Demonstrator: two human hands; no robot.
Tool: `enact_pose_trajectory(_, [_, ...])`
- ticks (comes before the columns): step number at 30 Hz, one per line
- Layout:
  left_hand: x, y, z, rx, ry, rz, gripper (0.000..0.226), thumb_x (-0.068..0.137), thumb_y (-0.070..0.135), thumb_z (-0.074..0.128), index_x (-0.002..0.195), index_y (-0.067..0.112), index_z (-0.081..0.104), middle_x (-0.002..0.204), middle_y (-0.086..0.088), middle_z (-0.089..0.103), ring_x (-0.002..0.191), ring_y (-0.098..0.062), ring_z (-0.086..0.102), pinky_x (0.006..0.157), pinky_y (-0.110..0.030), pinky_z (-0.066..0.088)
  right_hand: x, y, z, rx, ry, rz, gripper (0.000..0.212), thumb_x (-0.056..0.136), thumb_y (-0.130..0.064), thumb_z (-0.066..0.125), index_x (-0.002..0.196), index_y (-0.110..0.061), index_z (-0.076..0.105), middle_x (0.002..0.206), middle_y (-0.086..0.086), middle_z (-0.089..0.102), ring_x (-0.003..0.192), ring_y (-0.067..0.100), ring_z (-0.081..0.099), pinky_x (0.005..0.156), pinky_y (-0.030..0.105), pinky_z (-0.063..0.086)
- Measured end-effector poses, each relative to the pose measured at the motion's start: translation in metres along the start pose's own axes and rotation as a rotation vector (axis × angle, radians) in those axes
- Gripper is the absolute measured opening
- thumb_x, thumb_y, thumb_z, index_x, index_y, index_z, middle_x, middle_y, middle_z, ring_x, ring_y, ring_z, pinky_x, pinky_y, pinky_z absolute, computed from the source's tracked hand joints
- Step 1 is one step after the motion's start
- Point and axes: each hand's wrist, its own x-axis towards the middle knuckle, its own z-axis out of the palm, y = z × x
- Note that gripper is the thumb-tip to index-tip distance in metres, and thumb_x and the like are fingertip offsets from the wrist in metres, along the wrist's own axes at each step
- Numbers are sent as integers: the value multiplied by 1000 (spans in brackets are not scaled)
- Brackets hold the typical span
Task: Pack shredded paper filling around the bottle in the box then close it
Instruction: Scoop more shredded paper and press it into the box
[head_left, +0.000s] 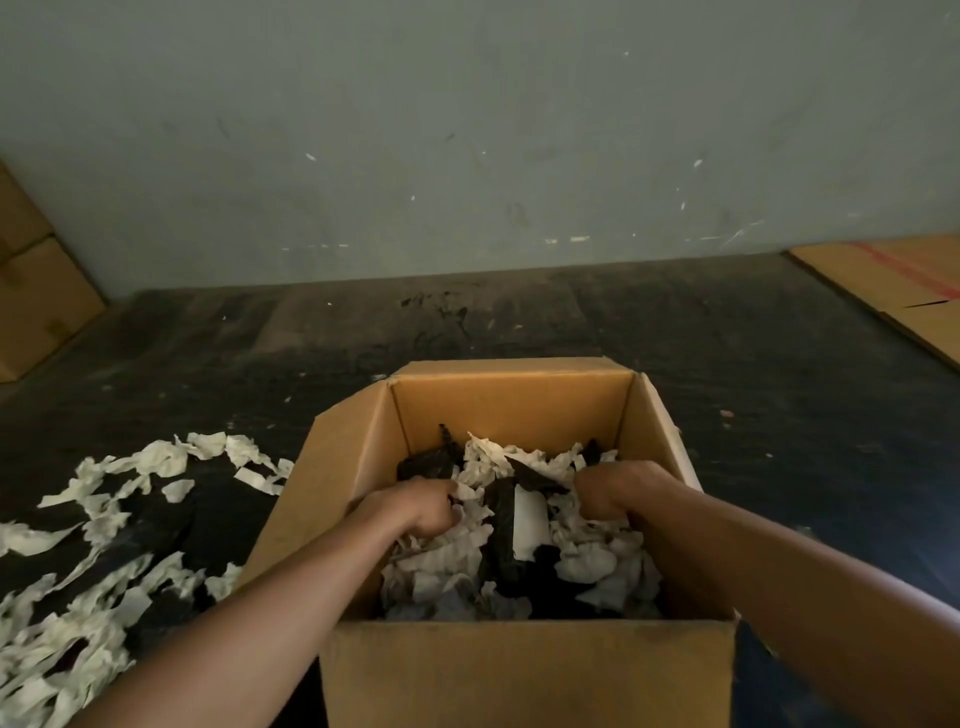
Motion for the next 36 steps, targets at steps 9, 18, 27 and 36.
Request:
enact_pose_trajectory(9, [-12, 9, 60, 76, -478, 35, 47, 102, 38, 43, 145, 18, 46, 146, -8, 49, 131, -28, 48, 107, -45, 42, -36, -18, 43, -133, -266, -152, 42, 97, -33, 50, 138, -23, 50, 132, 7, 55, 116, 25, 55, 91, 39, 43])
enact_pose_trajectory(18, [-48, 13, 26, -124, -295, 79, 38, 103, 28, 42, 138, 18, 54, 138, -6, 57, 120, -28, 58, 95, -38, 49, -48, -13, 19, 104, -169, -164, 38, 97, -33, 51, 133, -22, 55, 116, 4, 64, 91, 20, 70, 84, 38, 59])
enact_pose_trajectory(27, [-105, -24, 13, -664, 617, 301, 41, 101, 34, 45, 142, 37, 44, 147, 8, 47, 132, -12, 48, 105, -39, 46, -62, -60, -4, 344, 468, -202, 58, 98, -52, 39, 150, -28, 30, 154, 7, 37, 138, 30, 38, 110, 48, 35])
enact_pose_trajectory(36, [-189, -140, 66, -611, 929, 215, 52, 101, 38, 45, 151, 31, 31, 160, 5, 28, 144, -14, 31, 115, -37, 32, -99, -207, 16, 332, 674, -285, 68, 98, -58, 32, 156, -32, 8, 165, 8, 0, 150, 32, -2, 119, 57, 9])
